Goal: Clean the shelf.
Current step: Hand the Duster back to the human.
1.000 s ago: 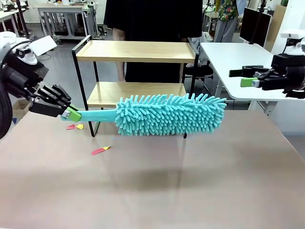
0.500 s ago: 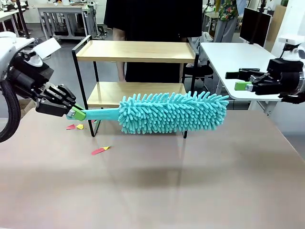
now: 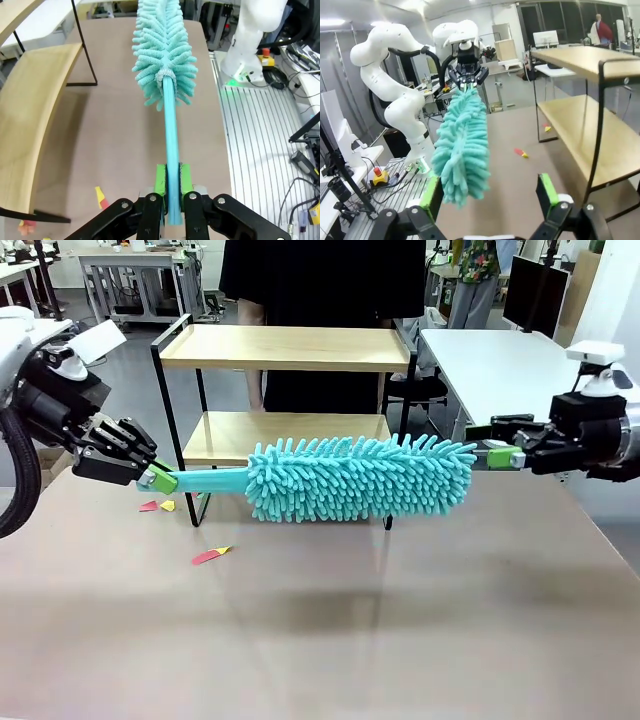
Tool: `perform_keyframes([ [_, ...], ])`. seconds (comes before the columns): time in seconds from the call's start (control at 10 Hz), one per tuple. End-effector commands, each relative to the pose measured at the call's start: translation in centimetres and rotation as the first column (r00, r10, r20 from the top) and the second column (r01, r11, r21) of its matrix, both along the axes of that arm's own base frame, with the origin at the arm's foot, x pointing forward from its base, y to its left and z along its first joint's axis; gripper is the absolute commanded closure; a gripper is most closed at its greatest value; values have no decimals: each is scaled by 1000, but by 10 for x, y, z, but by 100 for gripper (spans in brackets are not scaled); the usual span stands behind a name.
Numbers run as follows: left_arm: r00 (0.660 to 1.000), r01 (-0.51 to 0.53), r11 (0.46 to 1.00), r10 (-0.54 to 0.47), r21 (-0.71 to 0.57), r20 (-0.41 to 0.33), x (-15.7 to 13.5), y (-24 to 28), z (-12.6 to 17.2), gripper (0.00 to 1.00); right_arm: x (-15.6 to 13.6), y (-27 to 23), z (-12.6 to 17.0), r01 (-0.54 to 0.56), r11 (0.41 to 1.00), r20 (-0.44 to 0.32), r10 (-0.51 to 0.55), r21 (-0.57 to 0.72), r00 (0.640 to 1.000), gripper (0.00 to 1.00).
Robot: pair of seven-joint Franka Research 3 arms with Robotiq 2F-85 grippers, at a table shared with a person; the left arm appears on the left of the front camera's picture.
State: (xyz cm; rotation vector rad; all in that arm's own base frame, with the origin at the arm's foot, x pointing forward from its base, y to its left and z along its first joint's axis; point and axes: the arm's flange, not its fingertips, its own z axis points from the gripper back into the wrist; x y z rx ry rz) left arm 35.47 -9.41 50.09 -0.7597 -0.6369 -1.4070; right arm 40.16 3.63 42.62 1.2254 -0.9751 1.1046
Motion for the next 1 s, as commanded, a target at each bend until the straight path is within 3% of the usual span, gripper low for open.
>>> perform_keyframes([
  [0.0, 1000, 3, 1000, -3, -26, 9, -2, 0, 3, 86, -9, 19, -6, 8, 1000, -22, -9, -22, 1000, 0],
  [0.9, 1000, 3, 1000, -3, -26, 9, -2, 0, 3, 86, -13, 99, -20, -72, 996, -58, 75, 54, 995, 0],
])
